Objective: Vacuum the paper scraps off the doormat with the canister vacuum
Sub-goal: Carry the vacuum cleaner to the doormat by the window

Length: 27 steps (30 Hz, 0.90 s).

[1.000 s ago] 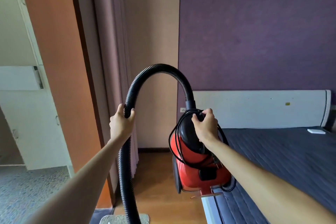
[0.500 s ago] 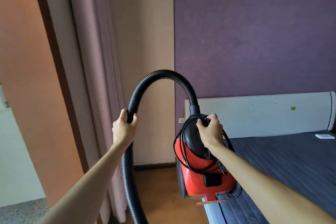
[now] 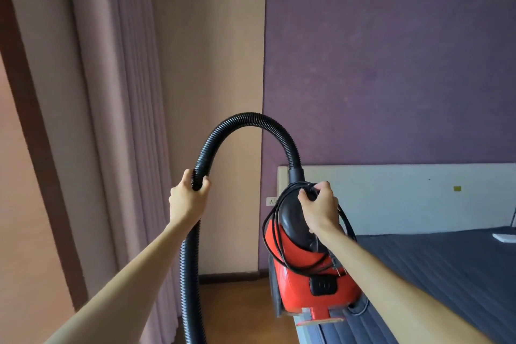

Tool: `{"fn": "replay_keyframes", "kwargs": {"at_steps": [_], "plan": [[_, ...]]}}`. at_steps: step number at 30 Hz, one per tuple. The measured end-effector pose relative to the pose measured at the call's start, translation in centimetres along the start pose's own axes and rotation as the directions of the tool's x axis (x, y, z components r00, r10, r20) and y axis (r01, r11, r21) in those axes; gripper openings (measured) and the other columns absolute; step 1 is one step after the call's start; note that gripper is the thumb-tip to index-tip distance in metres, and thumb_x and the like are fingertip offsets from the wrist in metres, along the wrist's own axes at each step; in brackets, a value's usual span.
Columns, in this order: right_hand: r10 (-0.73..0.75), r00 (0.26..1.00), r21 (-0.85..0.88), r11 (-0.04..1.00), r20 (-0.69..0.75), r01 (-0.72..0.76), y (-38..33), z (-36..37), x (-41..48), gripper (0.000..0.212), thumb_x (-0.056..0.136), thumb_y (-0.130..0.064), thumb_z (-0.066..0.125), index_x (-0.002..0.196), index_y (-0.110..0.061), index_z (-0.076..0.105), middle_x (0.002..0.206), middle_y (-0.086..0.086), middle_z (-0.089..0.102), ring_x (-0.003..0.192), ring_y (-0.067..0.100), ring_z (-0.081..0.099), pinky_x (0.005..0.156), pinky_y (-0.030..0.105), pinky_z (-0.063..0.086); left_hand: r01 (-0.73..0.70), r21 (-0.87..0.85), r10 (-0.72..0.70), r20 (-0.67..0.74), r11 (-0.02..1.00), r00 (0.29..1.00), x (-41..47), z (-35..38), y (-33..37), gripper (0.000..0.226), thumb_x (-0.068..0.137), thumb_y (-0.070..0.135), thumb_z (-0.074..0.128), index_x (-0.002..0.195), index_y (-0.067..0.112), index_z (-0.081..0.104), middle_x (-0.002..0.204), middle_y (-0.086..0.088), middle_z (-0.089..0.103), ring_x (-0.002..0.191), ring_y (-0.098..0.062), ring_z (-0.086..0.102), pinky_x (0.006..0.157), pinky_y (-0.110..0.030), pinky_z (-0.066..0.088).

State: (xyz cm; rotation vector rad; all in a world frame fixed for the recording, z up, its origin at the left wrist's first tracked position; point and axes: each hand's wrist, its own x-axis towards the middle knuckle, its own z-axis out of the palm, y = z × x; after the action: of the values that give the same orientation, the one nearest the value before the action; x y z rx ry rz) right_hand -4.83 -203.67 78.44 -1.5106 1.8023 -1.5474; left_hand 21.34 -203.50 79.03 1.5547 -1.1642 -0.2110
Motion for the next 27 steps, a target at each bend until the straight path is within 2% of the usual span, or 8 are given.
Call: {"fn": "replay_keyframes", "kwargs": {"at_steps": [7,10,14,17,21,23,25,27], "plan": [[-0.069,0.995,0.006,0.998,0.074,0.069,3.1,4.9,9.7,0.02,0.093,-0.028,0.061,0.093,-0.014,0.047,0.082,0.007,0.061,0.067,0.026,0.063,0.054,0.048,0.058,0.029,0.0,-0.029,-0.061,1.0,0.998,6.1,7.3,-0.1,0.014,0.093,0.04,0.052,0.092,0.026,0.051,0.073,-0.005,0.06,0.066,-0.025,0.061,0.056,-0.03,0.047],[-0.081,0.99,0.0,0.997,0.118,0.082,4.1,7.1,13.7,0.02,0.093,-0.029,0.061,0.093,-0.014,0.047,0.081,0.006,0.061,0.068,0.027,0.064,0.055,0.047,0.058,0.049,0.012,-0.047,-0.096,0.999,0.994,8.7,10.1,-0.3,0.015,0.093,0.04,0.051,0.093,0.025,0.051,0.073,-0.005,0.059,0.068,-0.026,0.06,0.061,-0.034,0.051],[-0.125,0.979,0.025,0.992,0.159,0.122,5.5,10.2,18.3,0.02,0.093,-0.027,0.062,0.096,-0.012,0.049,0.085,0.007,0.064,0.072,0.027,0.064,0.057,0.035,0.049,0.072,0.032,-0.066,-0.156,0.997,0.985,11.8,13.2,-0.9,0.017,0.094,0.039,0.052,0.097,0.022,0.051,0.074,-0.004,0.057,0.069,-0.025,0.059,0.063,-0.036,0.053],[-0.158,0.973,0.048,0.987,0.166,0.152,6.2,12.2,20.5,0.019,0.092,-0.023,0.063,0.097,-0.009,0.051,0.083,0.004,0.062,0.073,0.024,0.058,0.063,0.028,0.038,0.085,0.055,-0.073,-0.189,0.995,0.979,13.3,14.7,-1.5,0.021,0.095,0.036,0.052,0.105,0.018,0.053,0.074,-0.003,0.055,0.065,-0.016,0.053,0.06,-0.032,0.048],[-0.184,0.964,0.097,0.981,0.191,0.168,7.4,15.5,22.6,0.02,0.091,-0.022,0.065,0.1,-0.009,0.053,0.084,0.005,0.062,0.074,0.022,0.056,0.065,0.027,0.039,0.111,0.065,-0.094,-0.223,0.992,0.97,15.3,16.1,-3.3,0.021,0.096,0.035,0.052,0.104,0.016,0.054,0.072,-0.005,0.057,0.064,-0.014,0.052,0.058,-0.029,0.042],[-0.198,0.961,0.112,0.978,0.194,0.178,7.7,17.4,23.6,0.02,0.092,-0.022,0.065,0.099,-0.01,0.052,0.08,0.004,0.06,0.069,0.02,0.055,0.06,0.024,0.038,0.114,0.063,-0.096,-0.235,0.992,0.967,16.5,16.6,-4.2,0.018,0.095,0.034,0.052,0.099,0.017,0.054,0.071,-0.007,0.058,0.064,-0.016,0.053,0.056,-0.029,0.042],[-0.213,0.956,0.119,0.974,0.2,0.193,7.6,19.3,24.5,0.019,0.092,-0.022,0.066,0.098,-0.011,0.05,0.074,0.0,0.055,0.061,0.009,0.05,0.051,0.017,0.033,0.124,0.062,-0.105,-0.256,0.99,0.961,17.8,16.8,-5.5,0.018,0.094,0.035,0.053,0.095,0.017,0.053,0.07,-0.007,0.059,0.065,-0.024,0.057,0.055,-0.029,0.046],[-0.223,0.949,0.121,0.972,0.223,0.2,7.4,21.5,25.3,0.021,0.092,-0.022,0.065,0.1,-0.009,0.052,0.071,-0.005,0.051,0.06,0.0,0.047,0.048,0.017,0.033,0.138,0.067,-0.116,-0.268,0.988,0.957,19.2,16.8,-6.8,0.017,0.093,0.036,0.053,0.093,0.019,0.053,0.07,-0.006,0.059,0.065,-0.025,0.059,0.055,-0.029,0.049]]}}
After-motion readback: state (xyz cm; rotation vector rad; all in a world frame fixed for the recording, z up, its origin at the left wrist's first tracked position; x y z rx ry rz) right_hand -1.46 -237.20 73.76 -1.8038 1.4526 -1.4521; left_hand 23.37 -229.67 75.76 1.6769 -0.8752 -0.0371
